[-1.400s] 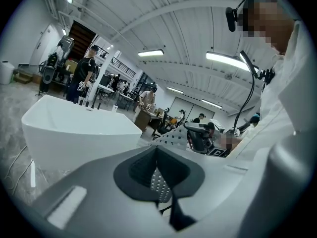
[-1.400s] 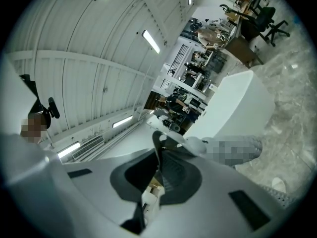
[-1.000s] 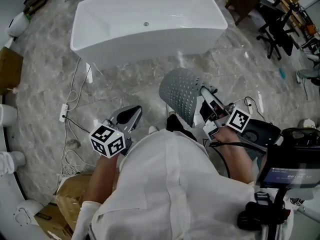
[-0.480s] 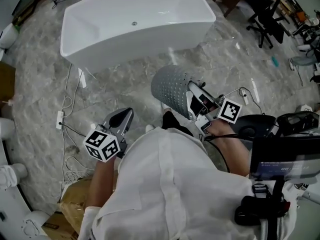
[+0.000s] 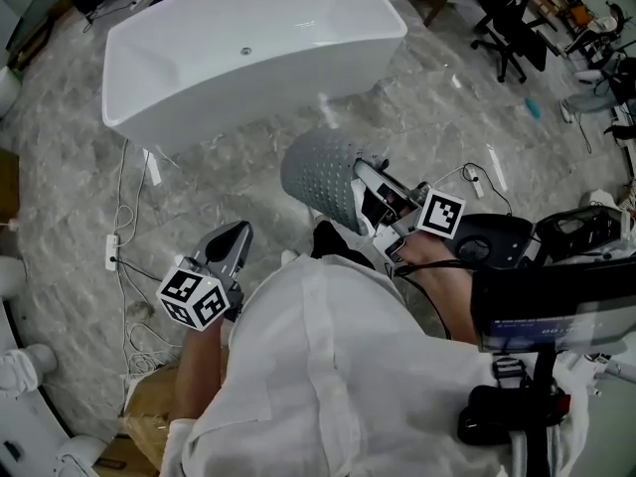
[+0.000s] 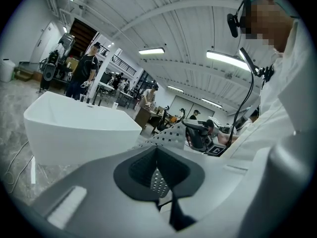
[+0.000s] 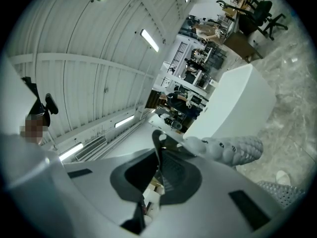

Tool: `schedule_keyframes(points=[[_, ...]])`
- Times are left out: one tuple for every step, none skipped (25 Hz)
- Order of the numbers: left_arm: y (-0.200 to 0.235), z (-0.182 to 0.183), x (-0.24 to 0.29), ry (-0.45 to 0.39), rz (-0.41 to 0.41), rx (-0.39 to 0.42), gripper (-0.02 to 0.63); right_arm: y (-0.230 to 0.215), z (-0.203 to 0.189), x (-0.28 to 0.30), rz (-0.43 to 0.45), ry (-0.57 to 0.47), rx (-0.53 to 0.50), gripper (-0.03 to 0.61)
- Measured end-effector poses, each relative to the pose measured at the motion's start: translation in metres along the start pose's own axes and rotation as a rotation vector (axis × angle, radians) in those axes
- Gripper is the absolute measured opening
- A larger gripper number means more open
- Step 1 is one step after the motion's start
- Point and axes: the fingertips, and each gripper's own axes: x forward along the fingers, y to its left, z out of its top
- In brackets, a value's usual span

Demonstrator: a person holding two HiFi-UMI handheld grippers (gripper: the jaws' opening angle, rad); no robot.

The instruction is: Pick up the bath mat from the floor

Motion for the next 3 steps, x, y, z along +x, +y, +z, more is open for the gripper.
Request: schedule_keyframes(points=[[-0.0007, 0.0000, 0.0010, 0.001, -0.002, 0.000, 0.006, -0.0004, -0.0001, -0.0008, -0.002, 0.000, 0.002, 0.011], [-0.0016, 0.0001, 0.0021, 0.002, -0.004, 0.001, 0.006, -0.0009, -0.0001, -0.0018, -0.003, 0.000, 0.004, 0.011], [-0.0024, 0.0002, 0.0034, 0.002, -0.006, 0.002, 0.006, -0.0014, 0.0001, -0.0030, -0.005, 0.000, 0.006, 0.011]])
